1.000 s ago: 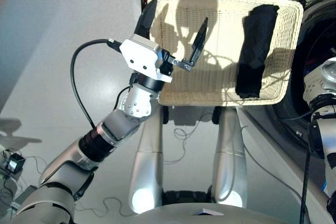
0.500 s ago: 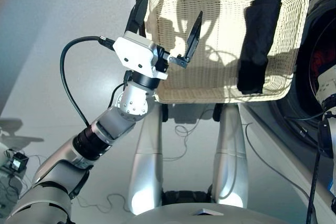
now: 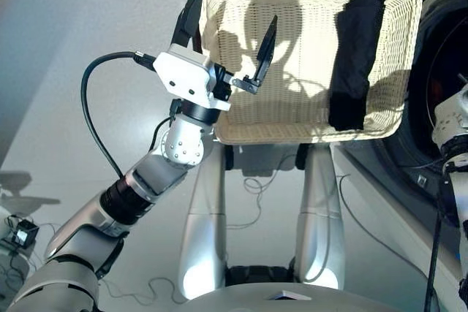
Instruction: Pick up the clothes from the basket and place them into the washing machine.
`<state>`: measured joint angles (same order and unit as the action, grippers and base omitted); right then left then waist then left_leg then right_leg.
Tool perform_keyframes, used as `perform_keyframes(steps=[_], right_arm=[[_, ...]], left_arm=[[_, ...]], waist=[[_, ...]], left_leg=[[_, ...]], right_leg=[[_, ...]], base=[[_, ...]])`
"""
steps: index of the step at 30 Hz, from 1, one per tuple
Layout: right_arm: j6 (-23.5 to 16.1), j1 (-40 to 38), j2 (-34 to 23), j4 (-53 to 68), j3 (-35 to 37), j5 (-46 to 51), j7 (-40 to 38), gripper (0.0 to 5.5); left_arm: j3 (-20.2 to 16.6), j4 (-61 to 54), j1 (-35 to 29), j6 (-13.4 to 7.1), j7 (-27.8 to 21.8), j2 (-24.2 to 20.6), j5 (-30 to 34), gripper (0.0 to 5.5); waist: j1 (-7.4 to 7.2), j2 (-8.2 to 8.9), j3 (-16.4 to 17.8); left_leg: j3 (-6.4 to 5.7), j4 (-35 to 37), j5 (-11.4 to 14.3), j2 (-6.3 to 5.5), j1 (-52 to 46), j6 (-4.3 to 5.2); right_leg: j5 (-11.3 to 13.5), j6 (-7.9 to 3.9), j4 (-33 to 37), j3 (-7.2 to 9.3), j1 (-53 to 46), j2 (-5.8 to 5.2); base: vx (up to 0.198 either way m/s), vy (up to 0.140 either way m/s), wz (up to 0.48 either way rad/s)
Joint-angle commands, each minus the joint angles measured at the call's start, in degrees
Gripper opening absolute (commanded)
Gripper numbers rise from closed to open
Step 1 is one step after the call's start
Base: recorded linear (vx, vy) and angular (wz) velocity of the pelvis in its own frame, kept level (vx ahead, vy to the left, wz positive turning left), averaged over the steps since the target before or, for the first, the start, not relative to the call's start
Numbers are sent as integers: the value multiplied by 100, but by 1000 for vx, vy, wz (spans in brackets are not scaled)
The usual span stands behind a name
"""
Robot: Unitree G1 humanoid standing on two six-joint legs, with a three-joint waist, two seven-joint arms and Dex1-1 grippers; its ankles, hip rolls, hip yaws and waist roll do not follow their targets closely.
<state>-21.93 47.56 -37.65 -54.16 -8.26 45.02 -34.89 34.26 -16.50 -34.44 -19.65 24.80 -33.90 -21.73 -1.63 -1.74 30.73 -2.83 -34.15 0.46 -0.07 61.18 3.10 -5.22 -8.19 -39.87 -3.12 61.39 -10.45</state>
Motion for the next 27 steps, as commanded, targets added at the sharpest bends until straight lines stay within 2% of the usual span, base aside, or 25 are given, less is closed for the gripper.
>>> perform_keyframes(steps=[1, 6, 10, 13, 20, 27], right_arm=[[-598, -557, 59, 1008, -9, -629, -206, 550], [-637, -1420, 391, 2339, -169, -1405, -14, 550], [-672, -1754, 519, 2843, -411, -1399, 493, 550], [-642, -1911, 383, 3227, -664, -1438, 1009, 550], [-445, -1787, 43, 3618, -1148, -2083, 1367, 550], [-158, -1162, 185, 2721, -1490, -1995, 1543, 550]], left_arm=[[-273, -589, 130, -343, 58, 185, 172, 550], [-360, -536, 203, -397, 55, 174, 238, 550], [-424, -529, 269, -445, -64, 135, 121, 550], [-472, -503, 337, -475, -190, 120, 32, 550], [-546, -518, 490, -528, -414, 11, -15, 550], [-485, -490, 507, -570, -573, 72, -191, 550]], waist=[[-57, -26, -94], [-124, 55, -94], [-143, 88, -94], [-135, 101, -94], [-95, 90, -94], [29, 12, -94]], left_leg=[[536, 122, 409, -71, -442, -179], [545, 129, 414, -74, -487, -216], [541, 149, 405, -86, -536, -233], [536, 155, 395, -91, -568, -240], [525, 99, 414, -111, -640, -250], [516, -27, 465, -132, -606, -263]], right_leg=[[185, 411, 267, 243, -88, 339], [216, 392, 304, 213, -134, 344], [249, 378, 350, 203, -184, 351], [265, 372, 345, 204, -213, 347], [270, 363, 301, 179, -278, 348], [213, 383, 180, 194, -267, 354]], base=[[0, 0, 0], [0, 0, 0], [0, 0, 0], [0, 0, 0], [0, 0, 0], [0, 0, 0]])
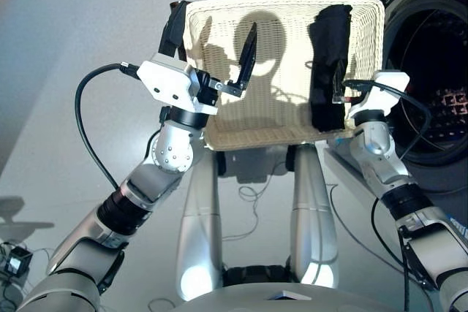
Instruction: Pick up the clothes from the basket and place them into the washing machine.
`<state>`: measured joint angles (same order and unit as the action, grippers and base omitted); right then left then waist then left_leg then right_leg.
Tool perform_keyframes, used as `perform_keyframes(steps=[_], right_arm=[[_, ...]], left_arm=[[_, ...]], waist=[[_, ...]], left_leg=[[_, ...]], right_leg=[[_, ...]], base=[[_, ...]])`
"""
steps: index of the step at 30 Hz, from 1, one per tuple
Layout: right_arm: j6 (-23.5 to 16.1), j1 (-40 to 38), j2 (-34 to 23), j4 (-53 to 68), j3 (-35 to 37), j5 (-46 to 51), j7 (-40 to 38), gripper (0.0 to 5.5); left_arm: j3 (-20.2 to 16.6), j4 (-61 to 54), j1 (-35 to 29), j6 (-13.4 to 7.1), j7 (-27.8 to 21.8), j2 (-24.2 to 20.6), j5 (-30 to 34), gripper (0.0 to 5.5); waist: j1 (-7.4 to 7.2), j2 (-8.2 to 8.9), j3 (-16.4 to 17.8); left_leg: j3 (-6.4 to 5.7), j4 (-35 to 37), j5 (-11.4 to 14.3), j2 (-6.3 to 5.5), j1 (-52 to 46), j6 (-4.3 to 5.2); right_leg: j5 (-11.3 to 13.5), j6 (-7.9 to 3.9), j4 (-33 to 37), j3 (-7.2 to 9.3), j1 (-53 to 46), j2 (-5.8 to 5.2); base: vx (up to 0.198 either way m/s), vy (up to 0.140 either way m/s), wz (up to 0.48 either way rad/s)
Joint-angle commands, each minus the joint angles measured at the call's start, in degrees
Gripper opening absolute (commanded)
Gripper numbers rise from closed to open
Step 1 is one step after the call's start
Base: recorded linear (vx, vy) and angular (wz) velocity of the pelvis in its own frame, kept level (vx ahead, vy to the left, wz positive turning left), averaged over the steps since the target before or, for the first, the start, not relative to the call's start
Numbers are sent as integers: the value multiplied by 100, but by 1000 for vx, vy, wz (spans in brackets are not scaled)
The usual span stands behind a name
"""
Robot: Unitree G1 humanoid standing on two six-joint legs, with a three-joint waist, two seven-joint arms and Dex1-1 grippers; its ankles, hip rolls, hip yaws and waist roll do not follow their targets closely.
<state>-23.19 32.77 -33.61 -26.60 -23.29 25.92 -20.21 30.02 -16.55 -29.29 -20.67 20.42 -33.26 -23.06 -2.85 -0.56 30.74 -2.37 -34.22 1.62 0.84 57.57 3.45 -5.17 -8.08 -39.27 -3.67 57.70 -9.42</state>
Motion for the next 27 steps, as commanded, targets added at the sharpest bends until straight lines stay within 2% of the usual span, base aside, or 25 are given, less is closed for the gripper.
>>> perform_keyframes(steps=[1, 5, 14, 21, 27], right_arm=[[8, 464, -191, -245, -31, -40, 95, 550], [53, 883, 95, -1125, 49, 425, 130, 550], [396, 1446, 472, -2698, -112, 671, 377, 550], [726, 1586, 771, -3438, -359, 469, 620, 550], [978, 1689, 959, -3716, -707, -89, 835, 550]], left_arm=[[-42, -478, -20, -464, -154, 48, -85, 550], [41, -424, -33, -463, -228, 198, -257, 550], [209, -331, -194, -407, -357, 370, -388, 550], [315, -284, -299, -352, -417, 453, -368, 550], [347, -289, -352, -313, -469, 503, -280, 550]], waist=[[169, -121, -95], [252, -184, -95], [375, -299, -95], [429, -384, -95], [465, -422, -95]], left_leg=[[465, -42, 353, -224, -231, -297], [432, -106, 377, -229, -224, -296], [390, -290, 423, -245, -119, -278], [358, -510, 457, -250, 58, -271], [361, -624, 472, -236, 173, -269]], right_leg=[[194, 380, 103, 254, 102, 258], [145, 404, 13, 279, 123, 250], [48, 438, -225, 341, 218, 246], [0, 454, -453, 372, 384, 243], [-16, 465, -564, 400, 501, 239]], base=[[0, 0, 0], [0, 0, 0], [0, 0, 0], [0, 0, 0], [0, 0, 0]])
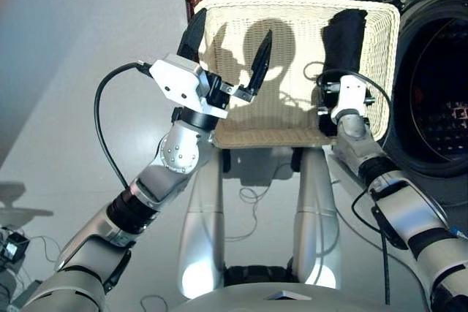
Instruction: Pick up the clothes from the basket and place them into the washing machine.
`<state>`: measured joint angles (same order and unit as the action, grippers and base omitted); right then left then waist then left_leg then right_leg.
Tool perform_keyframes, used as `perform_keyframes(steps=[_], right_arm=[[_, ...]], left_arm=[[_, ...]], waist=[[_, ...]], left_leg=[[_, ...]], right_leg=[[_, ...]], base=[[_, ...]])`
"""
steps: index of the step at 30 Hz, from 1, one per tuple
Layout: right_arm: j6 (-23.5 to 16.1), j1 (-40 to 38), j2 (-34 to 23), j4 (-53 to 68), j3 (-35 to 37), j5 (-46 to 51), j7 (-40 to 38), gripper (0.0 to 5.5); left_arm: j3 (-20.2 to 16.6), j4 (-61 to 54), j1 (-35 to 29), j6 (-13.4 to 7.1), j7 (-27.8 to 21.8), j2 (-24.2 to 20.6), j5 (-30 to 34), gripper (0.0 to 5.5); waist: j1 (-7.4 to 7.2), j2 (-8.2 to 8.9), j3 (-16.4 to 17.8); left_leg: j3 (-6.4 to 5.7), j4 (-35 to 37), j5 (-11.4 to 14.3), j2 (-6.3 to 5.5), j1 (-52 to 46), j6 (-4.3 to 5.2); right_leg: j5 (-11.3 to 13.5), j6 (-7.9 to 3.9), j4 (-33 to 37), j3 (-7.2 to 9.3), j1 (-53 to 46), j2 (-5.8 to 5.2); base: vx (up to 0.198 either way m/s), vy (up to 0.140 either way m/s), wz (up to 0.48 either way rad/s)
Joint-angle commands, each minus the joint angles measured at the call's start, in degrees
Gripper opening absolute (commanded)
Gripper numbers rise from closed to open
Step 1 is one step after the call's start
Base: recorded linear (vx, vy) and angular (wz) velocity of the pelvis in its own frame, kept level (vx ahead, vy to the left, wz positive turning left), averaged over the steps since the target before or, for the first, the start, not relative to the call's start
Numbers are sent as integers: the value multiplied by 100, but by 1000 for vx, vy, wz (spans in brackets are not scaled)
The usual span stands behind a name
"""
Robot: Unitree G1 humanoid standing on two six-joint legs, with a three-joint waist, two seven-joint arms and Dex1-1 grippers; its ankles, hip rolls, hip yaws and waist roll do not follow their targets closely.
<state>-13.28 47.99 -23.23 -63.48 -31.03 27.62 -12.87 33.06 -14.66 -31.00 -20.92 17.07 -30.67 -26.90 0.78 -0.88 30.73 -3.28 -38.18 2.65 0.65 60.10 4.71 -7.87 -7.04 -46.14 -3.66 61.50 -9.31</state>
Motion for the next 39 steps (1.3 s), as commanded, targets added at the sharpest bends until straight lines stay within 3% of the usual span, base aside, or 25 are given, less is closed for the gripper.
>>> perform_keyframes(steps=[1, 15, 29, 31, 32, 39], right_arm=[[1, 166, -26, -74, 84, -226, 104, 550], [77, 415, 209, -714, 656, 807, 138, 550], [91, 864, -50, -1008, 817, 663, -373, 550], [91, 870, -55, -1000, 805, 668, -382, 80], [88, 880, -60, -991, 789, 666, -385, 0], [0, 752, -61, -700, 678, 667, -300, 0]], left_arm=[[49, -486, -196, -269, -117, 247, 120, 550], [-52, -546, -175, -216, -130, 278, -65, 550], [-9, -720, -184, -189, 19, 161, -96, 550], [-3, -728, -188, -185, 24, 160, -95, 550], [2, -728, -194, -185, 27, 156, -91, 550], [-5, -713, -196, -200, 5, 157, -124, 550]], waist=[[102, -396, -94], [113, -414, -94], [145, -461, -94], [140, -455, -94], [138, -452, -94], [95, -403, -94]], left_leg=[[458, -251, 375, -213, -58, -395], [455, -420, 453, -217, 31, -395], [458, -739, 529, -224, 323, -397], [459, -720, 523, -222, 319, -397], [464, -700, 519, -221, 301, -395], [473, -585, 483, -207, 227, -384]], right_leg=[[253, 358, 103, 397, 143, 230], [166, 389, -77, 412, 265, 255], [107, 383, -384, 427, 556, 244], [115, 384, -370, 420, 551, 241], [118, 388, -355, 420, 538, 238], [129, 399, -256, 406, 460, 247]], base=[[0, 0, 0], [0, 0, 0], [0, 0, 0], [0, 0, 0], [0, 0, 0], [0, 0, 0]])
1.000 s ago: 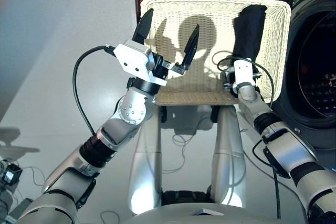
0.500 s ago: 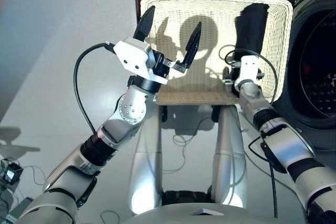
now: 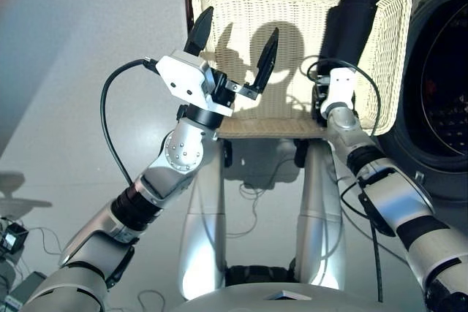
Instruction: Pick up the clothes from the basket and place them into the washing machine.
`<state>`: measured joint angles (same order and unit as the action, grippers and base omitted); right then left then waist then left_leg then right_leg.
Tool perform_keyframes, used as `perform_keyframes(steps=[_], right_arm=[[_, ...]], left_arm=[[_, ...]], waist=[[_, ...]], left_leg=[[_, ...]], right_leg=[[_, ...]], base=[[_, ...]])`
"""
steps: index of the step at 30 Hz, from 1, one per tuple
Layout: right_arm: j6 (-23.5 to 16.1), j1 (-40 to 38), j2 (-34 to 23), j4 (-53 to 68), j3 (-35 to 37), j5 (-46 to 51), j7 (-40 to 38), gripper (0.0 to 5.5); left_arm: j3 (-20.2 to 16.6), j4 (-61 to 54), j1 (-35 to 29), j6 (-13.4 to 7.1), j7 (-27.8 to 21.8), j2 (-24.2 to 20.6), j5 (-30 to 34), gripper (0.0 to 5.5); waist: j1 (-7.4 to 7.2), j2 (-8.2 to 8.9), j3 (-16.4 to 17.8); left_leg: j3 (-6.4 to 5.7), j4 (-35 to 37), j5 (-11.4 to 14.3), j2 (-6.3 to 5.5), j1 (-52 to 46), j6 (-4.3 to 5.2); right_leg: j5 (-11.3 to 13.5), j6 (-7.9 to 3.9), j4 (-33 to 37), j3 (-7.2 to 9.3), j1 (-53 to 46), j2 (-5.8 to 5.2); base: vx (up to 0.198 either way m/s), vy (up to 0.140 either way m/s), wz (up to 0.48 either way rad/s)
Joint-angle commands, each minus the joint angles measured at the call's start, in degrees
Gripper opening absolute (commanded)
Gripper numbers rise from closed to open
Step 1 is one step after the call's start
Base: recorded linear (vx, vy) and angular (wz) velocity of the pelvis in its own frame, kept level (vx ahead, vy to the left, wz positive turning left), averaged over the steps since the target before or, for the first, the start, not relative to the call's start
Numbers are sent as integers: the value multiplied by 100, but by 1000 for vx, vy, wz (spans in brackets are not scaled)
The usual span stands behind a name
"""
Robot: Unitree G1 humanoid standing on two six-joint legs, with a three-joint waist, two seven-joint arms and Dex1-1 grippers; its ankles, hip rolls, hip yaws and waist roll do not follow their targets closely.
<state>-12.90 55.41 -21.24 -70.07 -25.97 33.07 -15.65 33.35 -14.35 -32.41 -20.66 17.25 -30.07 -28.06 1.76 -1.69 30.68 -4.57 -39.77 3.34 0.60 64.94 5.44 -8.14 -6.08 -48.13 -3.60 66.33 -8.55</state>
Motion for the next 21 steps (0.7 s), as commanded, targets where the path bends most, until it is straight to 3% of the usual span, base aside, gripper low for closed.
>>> perform_keyframes(steps=[1, 5, 8, 13, 17, 21], right_arm=[[-121, -54, -249, 159, 153, 186, -33, 0], [-455, -412, -294, 1136, 183, 368, -124, 0], [-765, -967, -430, 2515, 223, 286, -309, 0], [-1293, -1987, -695, 4285, 858, 285, -461, 0], [-1732, -2501, -691, 4885, 1500, 495, -564, 0], [-2082, -2807, -568, 5081, 2246, 309, -1280, 0]], left_arm=[[-58, -748, -34, -234, -3, 85, -7, 550], [-161, -777, 47, -256, 43, 25, 25, 550], [-255, -778, 145, -237, 154, -46, 180, 550], [-436, -808, 317, -275, 311, -184, 428, 550], [-591, -831, 429, -345, 345, -222, 446, 550], [-773, -925, 517, -425, 426, -247, 446, 550]], waist=[[-14, -310, -89], [-72, -239, -89], [-178, -139, -89], [-321, -7, -89], [-402, 50, -89], [-470, 86, -89]], left_leg=[[605, -420, 411, -201, -269, -458], [606, -378, 403, -184, -300, -452], [607, -349, 396, -168, -310, -454], [588, -321, 407, -180, -339, -472], [572, -335, 435, -189, -355, -491], [573, -342, 467, -181, -367, -499]], right_leg=[[148, 305, -51, 395, -32, 180], [132, 304, -35, 402, -63, 198], [128, 309, 17, 387, -76, 220], [106, 286, 27, 367, -87, 239], [90, 269, 21, 365, -104, 244], [64, 264, 18, 357, -113, 251]], base=[[0, 0, 0], [0, 0, 0], [0, 0, 0], [0, 0, 0], [0, 0, 0], [0, 0, 0]])
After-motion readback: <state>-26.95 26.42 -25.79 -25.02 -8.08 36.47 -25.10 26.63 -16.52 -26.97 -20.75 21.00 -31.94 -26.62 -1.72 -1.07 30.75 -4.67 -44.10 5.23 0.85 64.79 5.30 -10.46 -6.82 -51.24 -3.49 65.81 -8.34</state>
